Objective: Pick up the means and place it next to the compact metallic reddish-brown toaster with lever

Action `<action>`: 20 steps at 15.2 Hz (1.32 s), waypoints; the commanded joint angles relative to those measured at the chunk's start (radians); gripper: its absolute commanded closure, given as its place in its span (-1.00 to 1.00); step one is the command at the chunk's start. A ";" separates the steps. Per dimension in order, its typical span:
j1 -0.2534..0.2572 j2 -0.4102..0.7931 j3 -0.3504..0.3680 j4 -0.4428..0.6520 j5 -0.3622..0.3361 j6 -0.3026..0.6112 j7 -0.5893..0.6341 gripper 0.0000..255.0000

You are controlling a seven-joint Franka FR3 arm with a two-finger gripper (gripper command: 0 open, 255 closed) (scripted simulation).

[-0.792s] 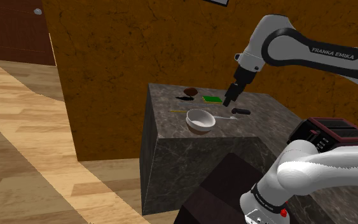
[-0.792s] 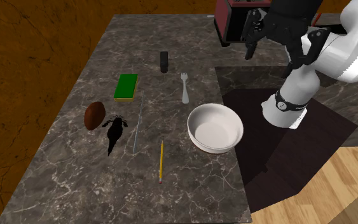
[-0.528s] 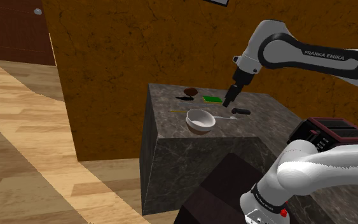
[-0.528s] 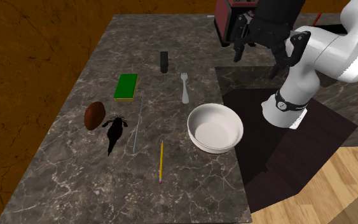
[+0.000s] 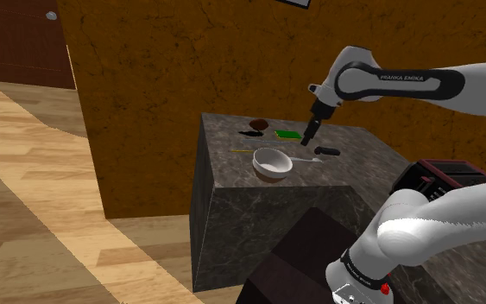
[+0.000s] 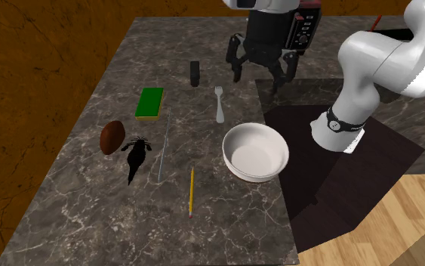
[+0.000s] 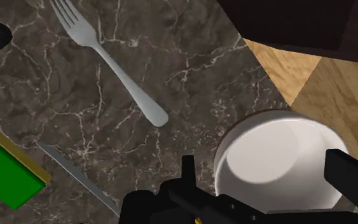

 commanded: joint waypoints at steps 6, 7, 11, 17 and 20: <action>0.086 0.256 -0.191 0.116 0.055 0.159 -0.373 -1.00; 0.101 0.298 -0.217 0.140 0.077 0.176 -0.431 -1.00; 0.153 0.485 -0.307 0.255 0.211 0.221 -0.681 -1.00; 0.120 0.794 -0.324 0.483 0.473 0.202 -1.052 -1.00; 0.080 0.881 -0.293 0.555 0.536 0.194 -1.139 -1.00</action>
